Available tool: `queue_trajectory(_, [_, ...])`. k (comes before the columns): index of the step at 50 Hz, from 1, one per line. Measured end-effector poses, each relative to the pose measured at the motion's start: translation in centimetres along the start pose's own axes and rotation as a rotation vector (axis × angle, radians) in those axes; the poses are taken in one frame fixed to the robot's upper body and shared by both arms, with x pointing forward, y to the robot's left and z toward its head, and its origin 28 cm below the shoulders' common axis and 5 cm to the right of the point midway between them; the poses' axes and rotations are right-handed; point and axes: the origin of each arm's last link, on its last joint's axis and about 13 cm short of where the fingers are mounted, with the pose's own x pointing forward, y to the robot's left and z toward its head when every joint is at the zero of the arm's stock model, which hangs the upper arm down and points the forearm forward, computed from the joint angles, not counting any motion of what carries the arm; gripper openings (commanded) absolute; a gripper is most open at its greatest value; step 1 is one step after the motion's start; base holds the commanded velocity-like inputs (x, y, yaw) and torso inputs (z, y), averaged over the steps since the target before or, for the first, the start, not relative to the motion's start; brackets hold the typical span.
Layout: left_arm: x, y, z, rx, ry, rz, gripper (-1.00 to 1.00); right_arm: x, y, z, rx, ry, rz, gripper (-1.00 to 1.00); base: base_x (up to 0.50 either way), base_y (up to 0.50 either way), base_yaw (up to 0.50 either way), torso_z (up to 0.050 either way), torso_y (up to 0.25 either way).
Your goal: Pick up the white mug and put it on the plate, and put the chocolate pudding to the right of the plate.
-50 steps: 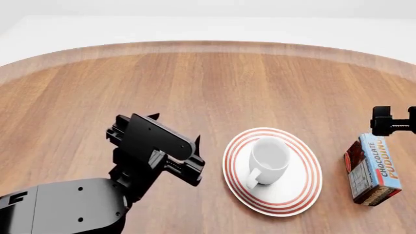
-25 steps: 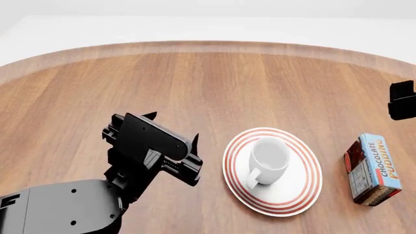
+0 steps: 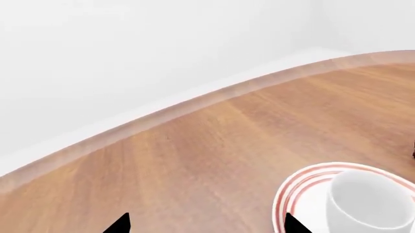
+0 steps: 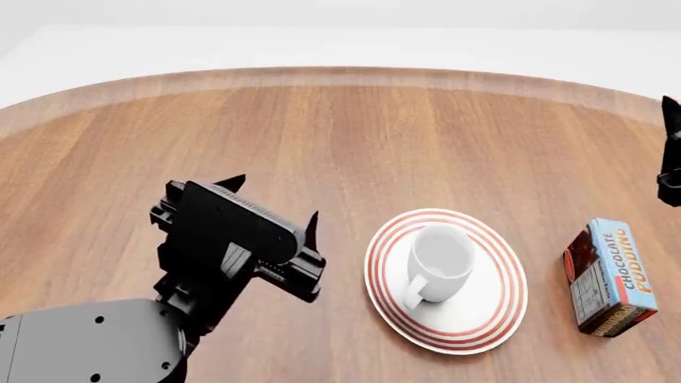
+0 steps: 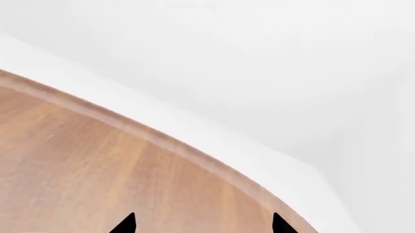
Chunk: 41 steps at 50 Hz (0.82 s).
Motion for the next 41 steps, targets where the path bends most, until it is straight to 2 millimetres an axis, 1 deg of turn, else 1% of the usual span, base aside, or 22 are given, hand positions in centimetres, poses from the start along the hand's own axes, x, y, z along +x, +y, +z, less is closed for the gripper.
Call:
queue_trajectory(8, [-0.7,0.3,0.4,0.006,-0.020,0.037,1.00,-1.0,1.7,0.5,0.002,-0.080,0.020,1.00,0.00,0.00,0.00,0.000,0.000])
queue_trajectory(16, [-2.2,0.7,1.1,0.023,-0.059,0.091,1.00,-1.6,3.3,0.5,0.015,-0.138,0.048,1.00,0.00,0.00,0.00,0.000,0.000])
queue_trajectory(30, [-4.6,1.5,1.4,0.055,-0.101,0.217,1.00,-2.1,6.0,-0.9,0.061,-0.196,0.103,1.00,0.00,0.00,0.00,0.000,0.000])
queue_trajectory(41, [-5.8,2.5,0.9,0.069,-0.131,0.362,1.00,-2.2,7.2,-2.0,0.141,-0.269,0.096,1.00,0.00,0.00,0.00,0.000,0.000])
